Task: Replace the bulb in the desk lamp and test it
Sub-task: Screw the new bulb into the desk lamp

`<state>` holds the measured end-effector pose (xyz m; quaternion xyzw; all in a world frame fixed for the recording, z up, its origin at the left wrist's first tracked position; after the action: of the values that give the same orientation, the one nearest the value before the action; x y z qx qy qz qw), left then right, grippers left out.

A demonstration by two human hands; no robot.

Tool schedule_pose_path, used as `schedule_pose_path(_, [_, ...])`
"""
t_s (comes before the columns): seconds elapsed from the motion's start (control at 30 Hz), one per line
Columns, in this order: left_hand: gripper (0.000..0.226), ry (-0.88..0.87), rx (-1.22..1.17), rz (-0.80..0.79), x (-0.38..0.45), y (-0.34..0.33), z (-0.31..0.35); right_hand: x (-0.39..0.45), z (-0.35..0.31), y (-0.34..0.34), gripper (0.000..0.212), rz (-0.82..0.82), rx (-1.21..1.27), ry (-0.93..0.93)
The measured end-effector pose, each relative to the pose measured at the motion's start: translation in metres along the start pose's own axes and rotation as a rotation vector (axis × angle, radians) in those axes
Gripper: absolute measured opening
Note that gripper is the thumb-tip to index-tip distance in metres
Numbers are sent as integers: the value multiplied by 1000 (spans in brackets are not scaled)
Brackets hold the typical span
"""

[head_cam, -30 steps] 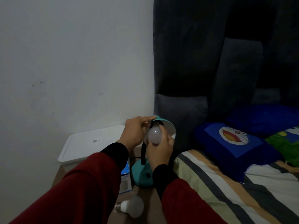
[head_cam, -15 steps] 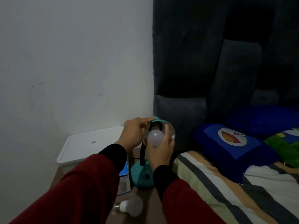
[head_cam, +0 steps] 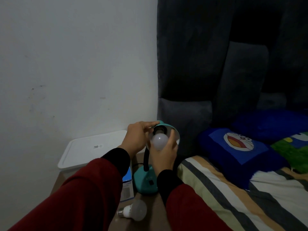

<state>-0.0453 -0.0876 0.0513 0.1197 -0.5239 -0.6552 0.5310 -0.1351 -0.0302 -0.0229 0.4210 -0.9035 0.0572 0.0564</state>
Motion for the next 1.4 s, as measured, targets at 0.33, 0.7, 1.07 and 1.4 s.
schedule_pose_path(0.33, [40, -1, -13, -17, 0, 0, 2, 1, -2, -1, 73, -17, -61, 39])
schedule_pose_path(0.7, [39, -15, -6, 5, 1, 3, 3, 3, 1, 4, 68, 43, 54, -17])
schedule_pose_path(1.07, [40, -21, -8, 8, 1, 4, 4, 3, -5, 4, 74, 35, 37, 2])
schedule_pose_path(1.4, [37, -15, -17, 20, 3, 1, 2, 4, -6, 4, 67, -13, 3, 42])
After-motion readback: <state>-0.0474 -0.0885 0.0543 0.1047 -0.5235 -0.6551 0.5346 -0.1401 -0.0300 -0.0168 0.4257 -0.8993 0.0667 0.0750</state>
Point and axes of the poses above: each hand's wrist, its own x-axis towards the middle knuckle, its own y-axis out of the back of the hand, z = x × y, the point moved 8 cm from there along x, towards the middle knuckle, and after that the axes turned 14 degrees about x, right-handed, at the moved point
